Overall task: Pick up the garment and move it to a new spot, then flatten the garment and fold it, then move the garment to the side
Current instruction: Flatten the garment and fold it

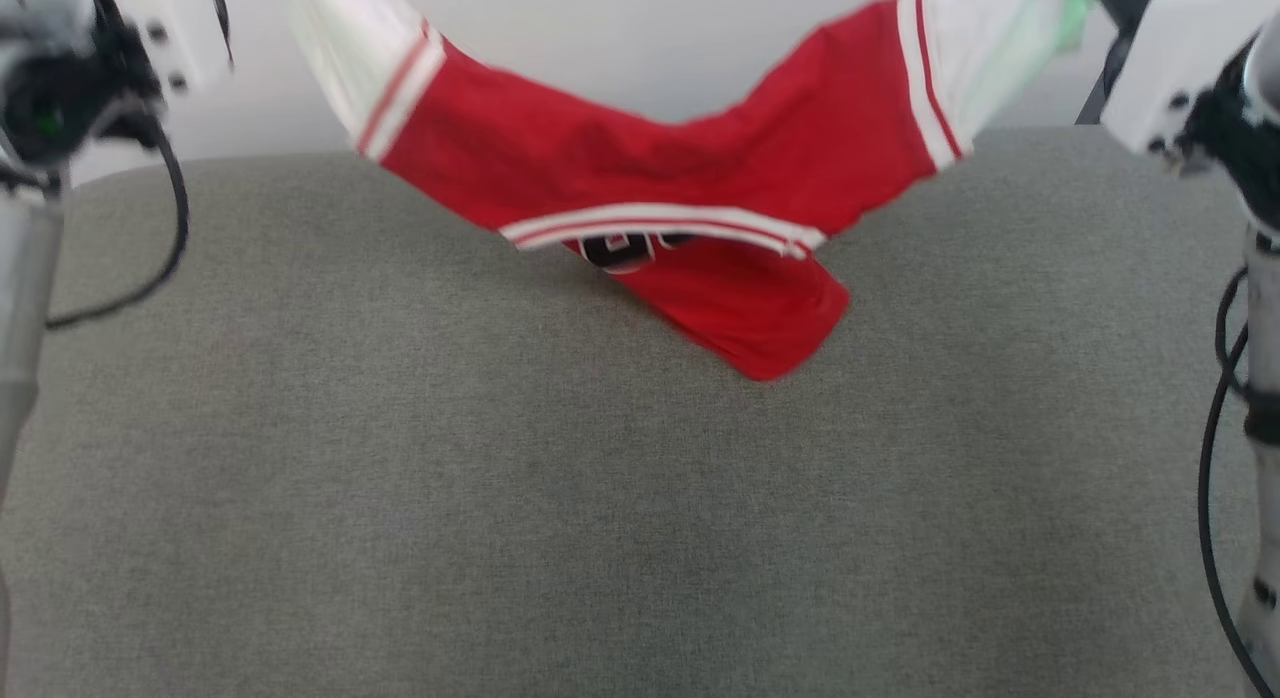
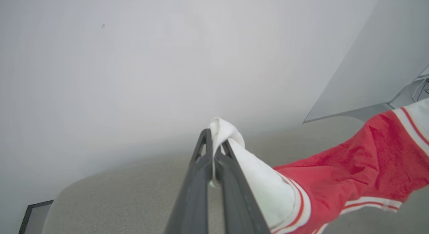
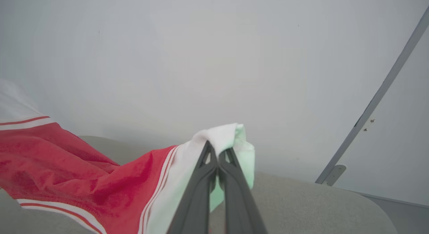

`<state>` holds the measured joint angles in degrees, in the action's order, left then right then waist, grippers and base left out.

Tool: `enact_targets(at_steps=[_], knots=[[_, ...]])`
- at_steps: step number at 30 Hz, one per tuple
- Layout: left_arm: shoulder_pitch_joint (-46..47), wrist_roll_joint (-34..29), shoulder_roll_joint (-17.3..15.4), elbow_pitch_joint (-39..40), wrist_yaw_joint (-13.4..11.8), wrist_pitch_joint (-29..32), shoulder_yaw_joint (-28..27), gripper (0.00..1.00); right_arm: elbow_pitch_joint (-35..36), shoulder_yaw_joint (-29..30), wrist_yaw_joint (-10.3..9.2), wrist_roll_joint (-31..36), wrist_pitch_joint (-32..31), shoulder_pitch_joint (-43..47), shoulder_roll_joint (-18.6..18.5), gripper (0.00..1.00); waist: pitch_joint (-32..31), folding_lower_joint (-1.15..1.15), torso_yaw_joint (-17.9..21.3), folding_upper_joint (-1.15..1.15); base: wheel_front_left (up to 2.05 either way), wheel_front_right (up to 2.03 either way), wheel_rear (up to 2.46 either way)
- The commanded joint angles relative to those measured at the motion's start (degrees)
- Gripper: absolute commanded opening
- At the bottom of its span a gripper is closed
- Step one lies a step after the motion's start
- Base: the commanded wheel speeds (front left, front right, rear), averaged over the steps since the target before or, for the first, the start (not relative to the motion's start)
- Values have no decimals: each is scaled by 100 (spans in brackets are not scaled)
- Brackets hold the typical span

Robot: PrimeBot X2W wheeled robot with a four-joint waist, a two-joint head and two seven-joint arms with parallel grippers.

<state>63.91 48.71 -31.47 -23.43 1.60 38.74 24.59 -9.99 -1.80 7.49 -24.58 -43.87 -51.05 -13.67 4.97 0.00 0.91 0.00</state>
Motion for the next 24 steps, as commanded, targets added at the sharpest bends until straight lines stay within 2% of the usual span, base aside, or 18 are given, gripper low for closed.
enact_targets(at_steps=[1,10,17,24], knots=[[277,-108,36,-131,21,-99,-26,0,-182,-57,0,-35,133,-236,5,0,-39,0,-4,0,0,0,0],[1118,-144,234,-803,124,-199,-21,0,-997,-275,0,-50,432,-1176,162,0,-114,0,3,0,0,0,0],[1546,-225,353,-1157,214,-341,25,0,-1499,-329,0,41,655,-1715,237,0,77,0,14,0,0,0,0],[2123,-405,555,-1564,371,-1055,35,0,-2346,-318,0,468,1502,-2448,334,0,705,0,-16,0,0,0,0]])
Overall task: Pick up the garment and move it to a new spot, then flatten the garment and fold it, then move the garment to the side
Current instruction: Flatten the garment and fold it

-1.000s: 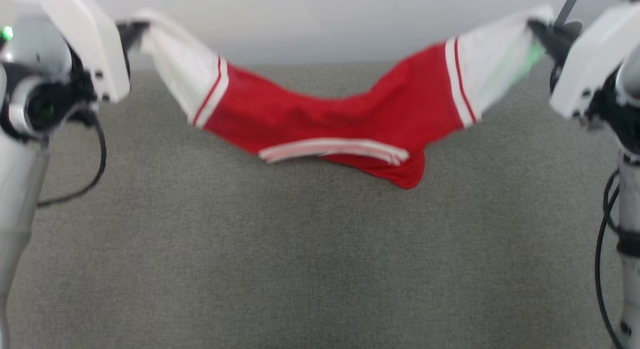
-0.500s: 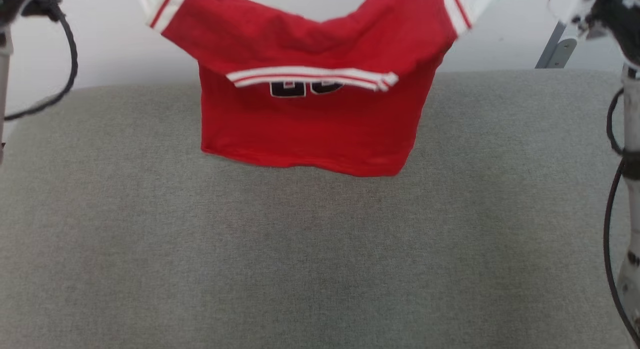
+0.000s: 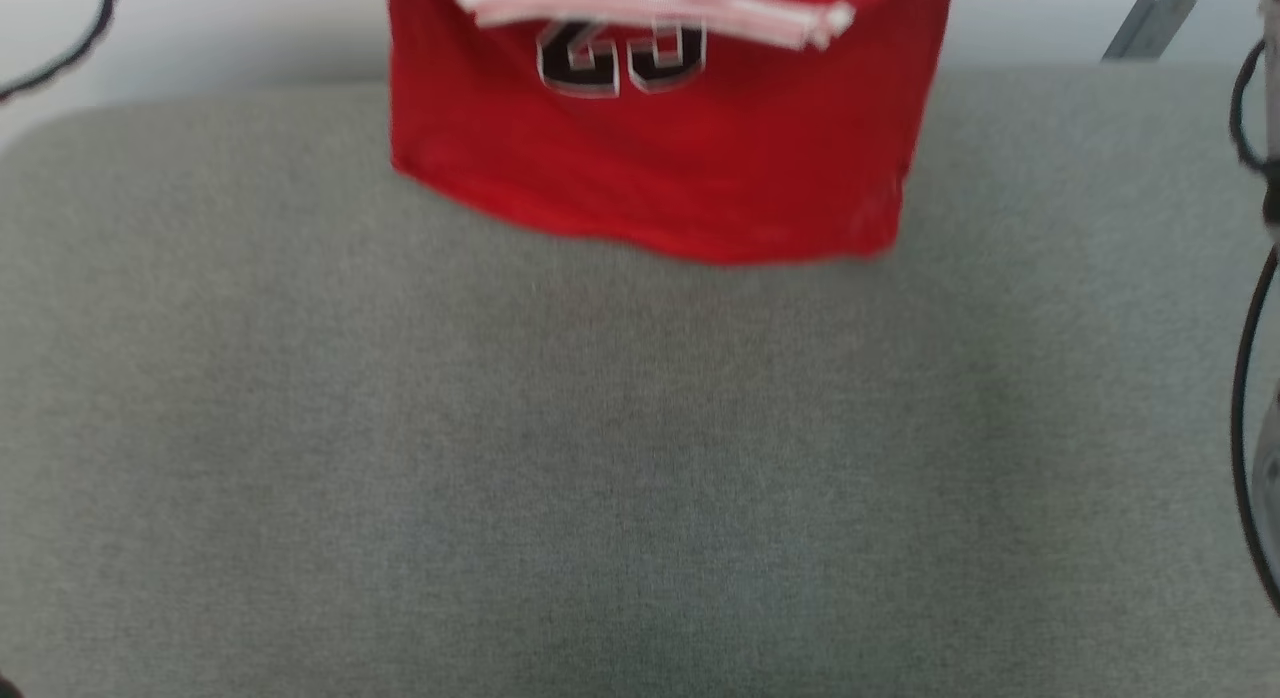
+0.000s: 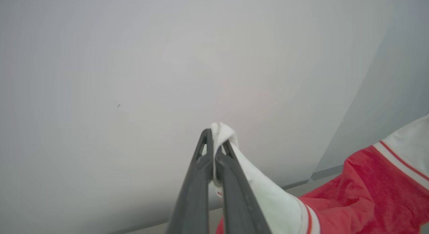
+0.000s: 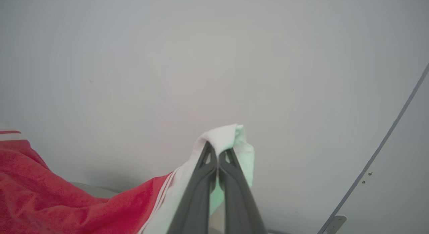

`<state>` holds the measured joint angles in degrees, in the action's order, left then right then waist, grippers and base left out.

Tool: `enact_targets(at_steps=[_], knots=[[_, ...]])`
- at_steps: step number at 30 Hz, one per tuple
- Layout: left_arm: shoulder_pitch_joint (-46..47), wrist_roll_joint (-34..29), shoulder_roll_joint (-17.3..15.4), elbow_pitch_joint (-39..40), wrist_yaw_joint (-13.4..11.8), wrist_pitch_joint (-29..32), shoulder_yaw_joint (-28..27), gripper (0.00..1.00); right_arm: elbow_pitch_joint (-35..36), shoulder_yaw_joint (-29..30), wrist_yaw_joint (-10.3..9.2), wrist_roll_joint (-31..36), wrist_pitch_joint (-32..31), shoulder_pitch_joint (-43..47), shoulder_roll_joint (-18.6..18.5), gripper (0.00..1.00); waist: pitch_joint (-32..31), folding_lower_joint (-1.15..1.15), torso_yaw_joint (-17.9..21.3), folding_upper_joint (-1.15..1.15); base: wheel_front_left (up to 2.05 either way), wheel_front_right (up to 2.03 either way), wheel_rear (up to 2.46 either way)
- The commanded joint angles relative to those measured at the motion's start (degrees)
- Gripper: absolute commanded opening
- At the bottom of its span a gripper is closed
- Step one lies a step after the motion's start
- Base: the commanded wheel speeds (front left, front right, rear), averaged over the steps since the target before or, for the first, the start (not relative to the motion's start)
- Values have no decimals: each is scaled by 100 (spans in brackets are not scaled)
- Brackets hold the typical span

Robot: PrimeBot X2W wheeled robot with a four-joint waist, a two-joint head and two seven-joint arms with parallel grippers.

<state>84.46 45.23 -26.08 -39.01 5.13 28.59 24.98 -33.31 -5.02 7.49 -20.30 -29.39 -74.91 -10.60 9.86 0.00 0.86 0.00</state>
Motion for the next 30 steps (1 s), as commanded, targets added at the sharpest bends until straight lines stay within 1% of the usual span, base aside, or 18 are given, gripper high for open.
enact_targets(at_steps=[1,5,7,12,15,16,18,22,26,29,30], knots=[[170,-77,40,-78,36,-147,-15,0,-158,-4,0,132,229,-196,29,0,331,0,-13,0,0,0,0],[661,-222,88,-355,109,-726,-12,0,-709,16,0,538,1071,-705,80,0,787,0,-30,0,0,0,0],[941,-302,114,-489,144,-1112,0,0,-940,39,0,830,1660,-999,85,0,1008,0,-47,0,0,0,0],[1506,-549,192,-721,212,-2370,76,0,-1498,226,-1,1720,3193,-1613,95,0,1450,0,-113,0,0,0,0],[1604,-484,240,-848,234,-2979,151,0,-1841,464,-1,2319,3852,-1868,127,0,1642,0,-163,0,0,0,0],[1561,-435,288,-850,228,-3126,226,0,-1978,538,-1,2515,3954,-1920,139,0,1699,0,-194,0,0,0,0],[1460,-342,282,-867,231,-3357,381,0,-2205,661,-1,2820,4113,-1985,206,0,1801,0,-239,0,0,0,0],[1127,-31,228,-1107,232,-3525,688,0,-2709,836,-1,3203,4180,-1850,258,0,1898,0,-309,0,0,0,0],[678,269,174,-1410,233,-3378,1011,0,-3200,965,-1,3214,4175,-1621,335,0,1880,0,-347,0,0,0,0],[355,470,147,-1666,234,-3005,1255,0,-3594,950,-1,3062,4058,-1469,406,0,1792,0,-367,0,0,0,0],[282,558,153,-1754,234,-2809,1323,0,-3698,841,-1,3079,3996,-1400,419,0,1753,0,-377,0,0,0,0]])
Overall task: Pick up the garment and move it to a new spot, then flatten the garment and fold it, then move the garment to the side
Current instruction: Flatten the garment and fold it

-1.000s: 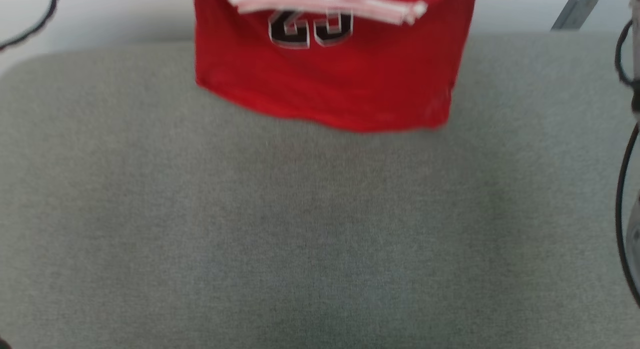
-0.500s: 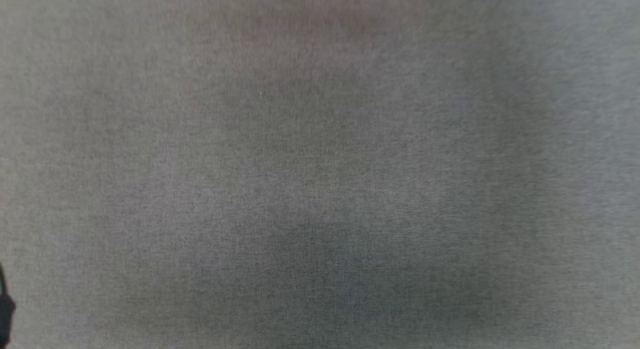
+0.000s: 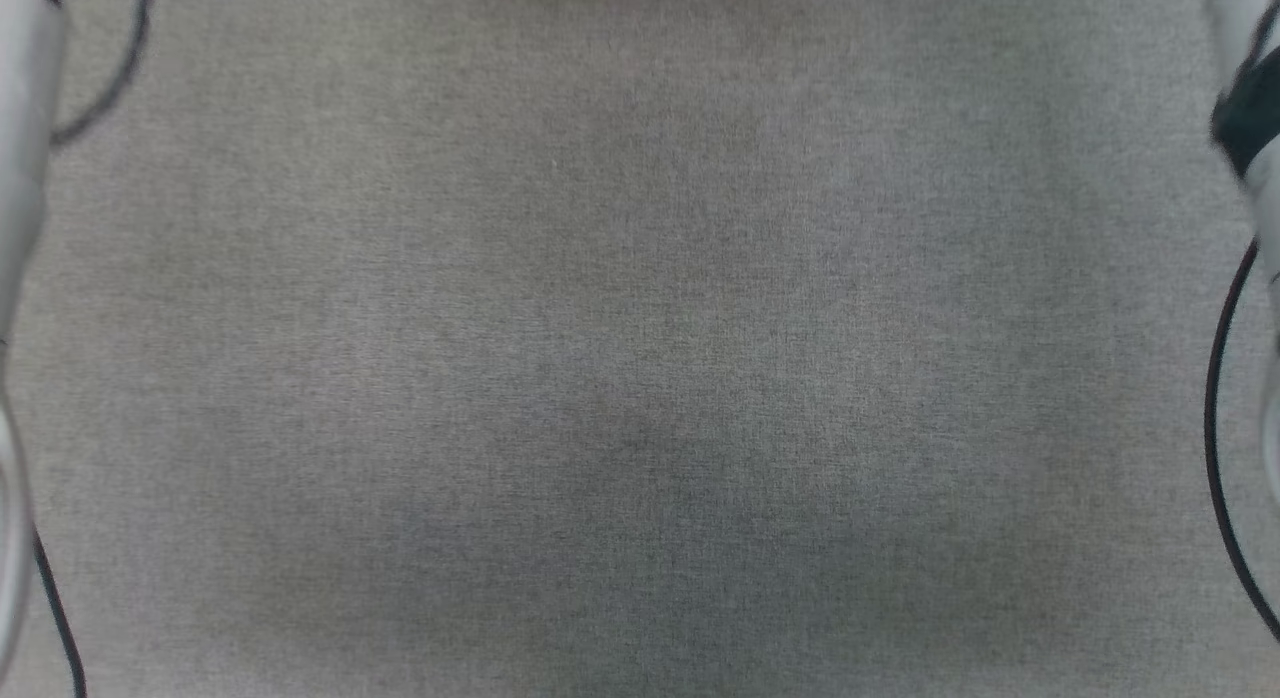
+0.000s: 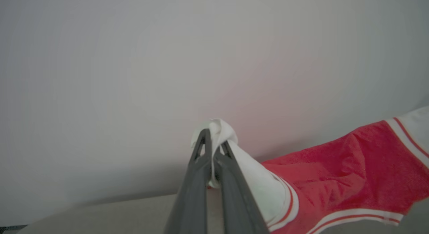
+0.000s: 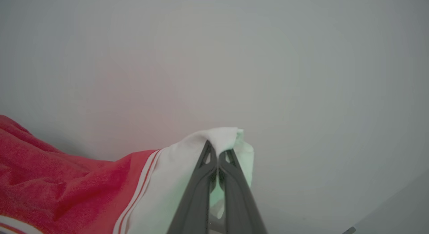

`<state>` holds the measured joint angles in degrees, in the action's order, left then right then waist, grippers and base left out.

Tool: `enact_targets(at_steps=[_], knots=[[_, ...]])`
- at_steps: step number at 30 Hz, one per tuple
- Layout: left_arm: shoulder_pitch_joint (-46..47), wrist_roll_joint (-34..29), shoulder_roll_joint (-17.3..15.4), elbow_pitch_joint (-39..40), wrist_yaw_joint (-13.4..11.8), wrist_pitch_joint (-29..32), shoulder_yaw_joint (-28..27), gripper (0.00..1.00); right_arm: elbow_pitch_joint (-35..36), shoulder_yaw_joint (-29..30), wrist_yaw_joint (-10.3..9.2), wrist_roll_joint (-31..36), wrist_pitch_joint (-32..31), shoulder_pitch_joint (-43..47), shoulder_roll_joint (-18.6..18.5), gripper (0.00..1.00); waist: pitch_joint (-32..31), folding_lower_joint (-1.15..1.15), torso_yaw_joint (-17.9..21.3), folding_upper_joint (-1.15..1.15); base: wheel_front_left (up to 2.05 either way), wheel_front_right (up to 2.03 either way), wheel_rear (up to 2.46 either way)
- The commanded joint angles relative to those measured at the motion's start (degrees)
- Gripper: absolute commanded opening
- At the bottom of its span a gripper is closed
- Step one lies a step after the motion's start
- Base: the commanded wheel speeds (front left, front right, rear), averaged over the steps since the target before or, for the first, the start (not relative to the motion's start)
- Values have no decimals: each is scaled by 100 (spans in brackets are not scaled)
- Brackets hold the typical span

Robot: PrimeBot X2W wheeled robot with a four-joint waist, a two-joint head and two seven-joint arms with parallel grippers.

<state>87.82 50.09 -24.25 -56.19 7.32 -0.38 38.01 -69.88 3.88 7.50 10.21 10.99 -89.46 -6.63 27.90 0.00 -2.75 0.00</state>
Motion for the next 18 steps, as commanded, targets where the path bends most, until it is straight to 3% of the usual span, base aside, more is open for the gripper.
enact_targets(at_steps=[1,9,11,18], knots=[[-164,178,-20,-117,14,260,63,0,-133,-82,-2,-63,-127,154,31,0,-104,0,-23,0,0,0,0],[-868,622,-81,-205,15,1421,487,0,-376,-500,-2,-705,-853,801,85,0,-506,0,-94,0,0,0,0],[-1229,771,-140,-126,15,1872,670,0,-386,-721,-2,-1108,-1201,1137,79,0,-708,0,-123,0,0,0,0],[-2058,1021,-424,220,-8,2595,855,0,-184,-1456,-2,-2162,-1985,1890,21,0,-1141,0,-142,0,0,0,0]])
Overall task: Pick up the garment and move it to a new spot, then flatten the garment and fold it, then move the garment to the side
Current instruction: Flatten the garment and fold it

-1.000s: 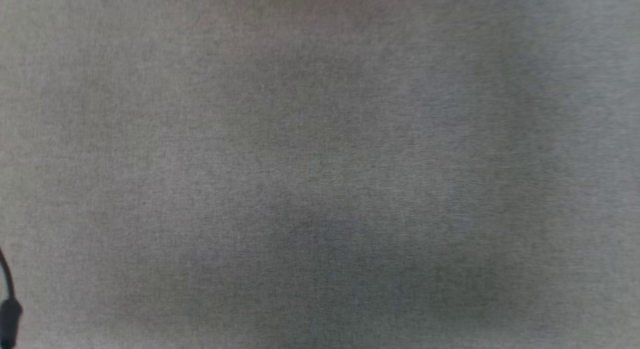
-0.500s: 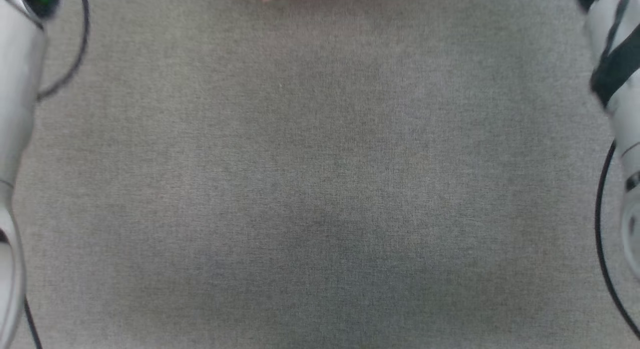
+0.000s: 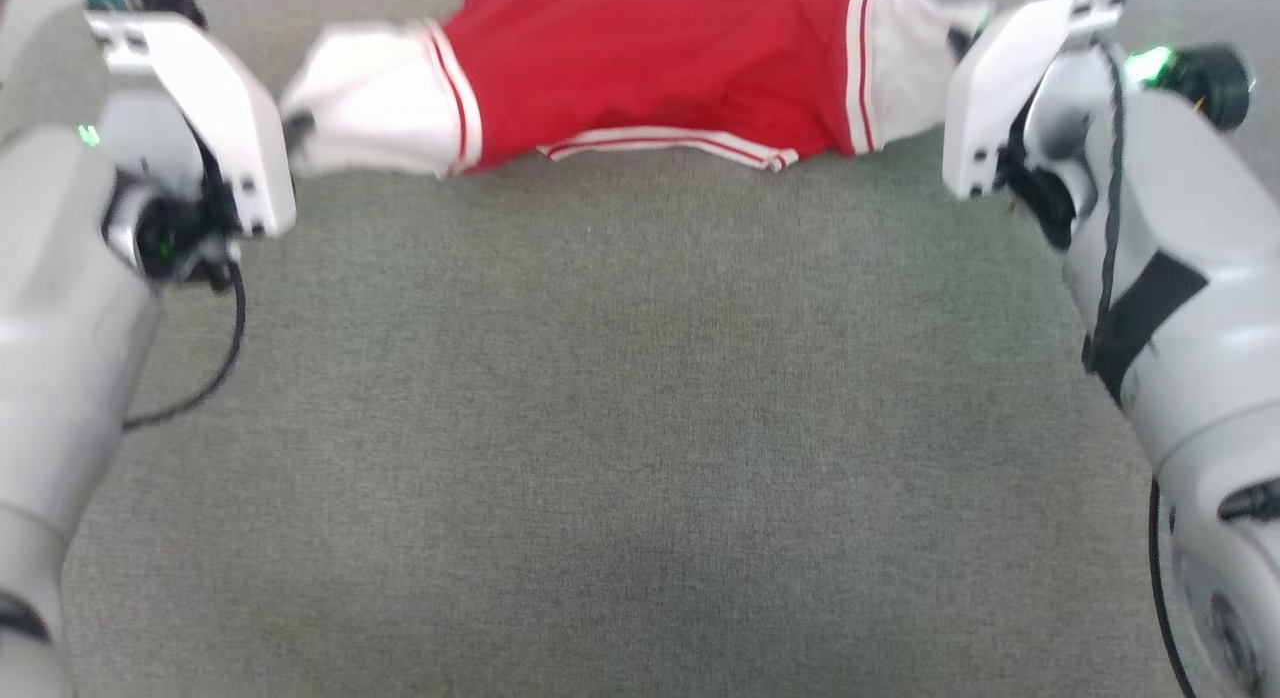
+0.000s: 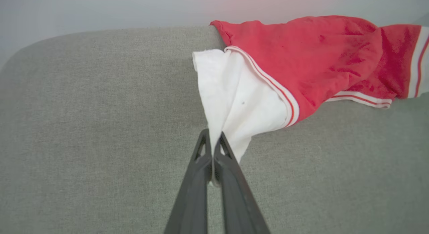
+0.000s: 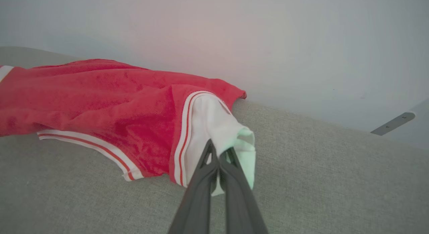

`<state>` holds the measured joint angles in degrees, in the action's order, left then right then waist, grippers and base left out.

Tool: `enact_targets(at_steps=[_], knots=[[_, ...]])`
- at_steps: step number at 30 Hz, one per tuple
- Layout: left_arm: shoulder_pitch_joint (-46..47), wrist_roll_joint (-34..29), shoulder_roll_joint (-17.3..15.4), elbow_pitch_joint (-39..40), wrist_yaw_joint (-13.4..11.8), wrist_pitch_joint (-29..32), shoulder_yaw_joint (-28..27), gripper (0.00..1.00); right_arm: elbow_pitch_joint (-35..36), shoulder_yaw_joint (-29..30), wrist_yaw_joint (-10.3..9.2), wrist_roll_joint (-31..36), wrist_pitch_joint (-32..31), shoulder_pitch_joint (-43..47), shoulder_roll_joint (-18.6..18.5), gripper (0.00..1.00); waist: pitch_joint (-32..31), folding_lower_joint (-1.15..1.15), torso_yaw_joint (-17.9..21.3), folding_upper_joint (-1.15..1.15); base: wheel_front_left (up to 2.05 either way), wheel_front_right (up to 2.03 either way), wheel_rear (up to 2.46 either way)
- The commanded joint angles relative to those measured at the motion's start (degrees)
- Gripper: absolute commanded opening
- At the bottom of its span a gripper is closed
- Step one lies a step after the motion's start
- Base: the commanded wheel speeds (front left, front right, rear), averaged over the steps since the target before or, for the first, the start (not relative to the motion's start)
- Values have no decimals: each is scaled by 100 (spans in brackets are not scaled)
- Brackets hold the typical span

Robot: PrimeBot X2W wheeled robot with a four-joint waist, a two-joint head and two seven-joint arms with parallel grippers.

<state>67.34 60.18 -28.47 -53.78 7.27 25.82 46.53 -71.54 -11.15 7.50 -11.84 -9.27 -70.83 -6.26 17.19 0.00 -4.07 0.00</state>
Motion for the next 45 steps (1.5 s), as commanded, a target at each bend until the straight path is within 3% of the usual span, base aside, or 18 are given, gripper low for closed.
enact_targets(at_steps=[1,8,13,18,22,28,32,38,44,45], knots=[[-135,59,-53,75,-36,46,6,0,79,-83,-2,-128,-102,166,-66,0,-128,0,-13,0,0,0,0],[-1198,261,-593,1279,-522,253,-5,0,1544,-1060,-1,-1410,-1326,1380,-706,0,-494,0,-14,0,0,0,0],[-2166,467,-1169,2680,-1143,402,-71,0,3149,-1473,-2,-2287,-2391,2426,-1501,0,-676,0,-5,0,0,0,0],[-3174,679,-1831,4263,-1941,456,-152,0,4680,-1324,-2,-2909,-3406,3499,-2207,0,-753,0,-11,0,0,0,0],[-3900,894,-2274,5320,-2520,474,-207,0,5642,-904,-2,-3091,-4112,4345,-2452,0,-782,0,-10,0,0,0,0],[-4772,1160,-2721,6374,-3160,379,-257,0,6872,-110,-2,-3072,-5059,5578,-2354,0,-786,0,-19,0,0,0,0],[-5230,1330,-2867,6696,-3349,288,-232,0,7546,396,-1,-2918,-5581,6346,-2085,0,-730,0,-20,0,0,0,0],[-5679,1523,-2836,6767,-3467,209,-166,0,8095,868,-2,-2655,-5947,7111,-1597,0,-599,0,-23,0,0,0,0],[-5755,1591,-2631,6604,-3305,62,-161,0,8231,931,-2,-2383,-5733,7426,-1294,0,-432,0,-38,0,0,0,0],[-5704,1581,-2596,6577,-3255,24,-183,0,8216,934,-2,-2286,-5622,7423,-1303,11,-393,0,-48,0,0,0,0]])
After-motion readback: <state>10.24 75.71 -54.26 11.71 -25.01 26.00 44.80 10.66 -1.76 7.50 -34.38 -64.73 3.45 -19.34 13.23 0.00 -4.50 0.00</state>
